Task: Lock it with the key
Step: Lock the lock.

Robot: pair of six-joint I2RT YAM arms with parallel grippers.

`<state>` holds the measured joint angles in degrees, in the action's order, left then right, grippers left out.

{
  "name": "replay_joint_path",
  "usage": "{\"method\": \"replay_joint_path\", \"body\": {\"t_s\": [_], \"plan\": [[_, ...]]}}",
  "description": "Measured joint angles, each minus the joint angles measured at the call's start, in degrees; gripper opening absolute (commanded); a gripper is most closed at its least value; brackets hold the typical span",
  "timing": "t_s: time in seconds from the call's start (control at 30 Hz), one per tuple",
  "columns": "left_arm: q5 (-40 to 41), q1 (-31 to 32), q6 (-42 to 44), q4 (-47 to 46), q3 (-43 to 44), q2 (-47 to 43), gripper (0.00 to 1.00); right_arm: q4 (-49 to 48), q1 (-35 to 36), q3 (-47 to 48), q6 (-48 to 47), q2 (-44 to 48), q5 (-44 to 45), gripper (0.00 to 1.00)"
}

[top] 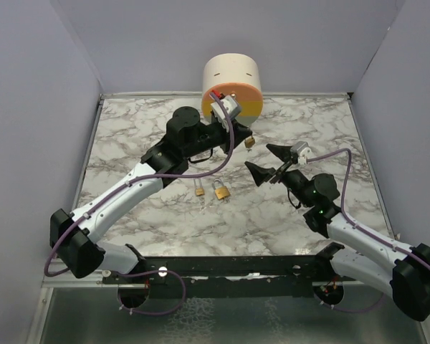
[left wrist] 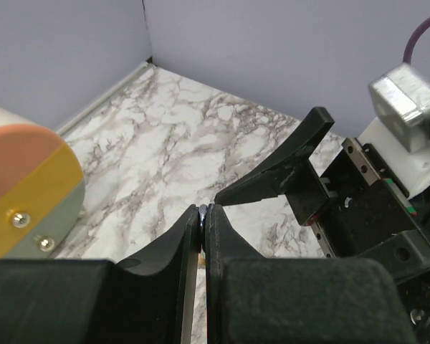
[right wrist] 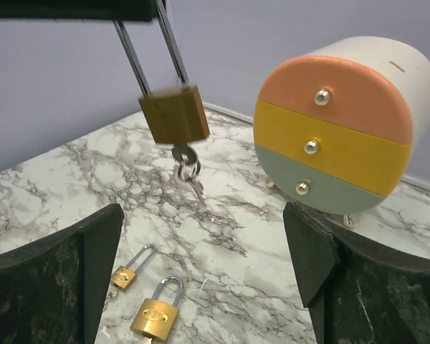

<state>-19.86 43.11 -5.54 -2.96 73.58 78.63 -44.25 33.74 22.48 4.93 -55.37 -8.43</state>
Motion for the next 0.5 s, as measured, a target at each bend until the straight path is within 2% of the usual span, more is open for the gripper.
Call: {"method": "replay_joint_path", "body": {"t_s": [0.37,0.5], "plan": [[1.25,0.02,5.57,3.87,0.35,-6.32,0.0,1.31,0.0,-0.72,3.98,0.63,-0.39,0.98],[1.18,0.02,7.23,6.88,0.09,-7.85,0.0,2.75,-1.27,0.31,4.07,0.5,-5.57,0.97]]}}
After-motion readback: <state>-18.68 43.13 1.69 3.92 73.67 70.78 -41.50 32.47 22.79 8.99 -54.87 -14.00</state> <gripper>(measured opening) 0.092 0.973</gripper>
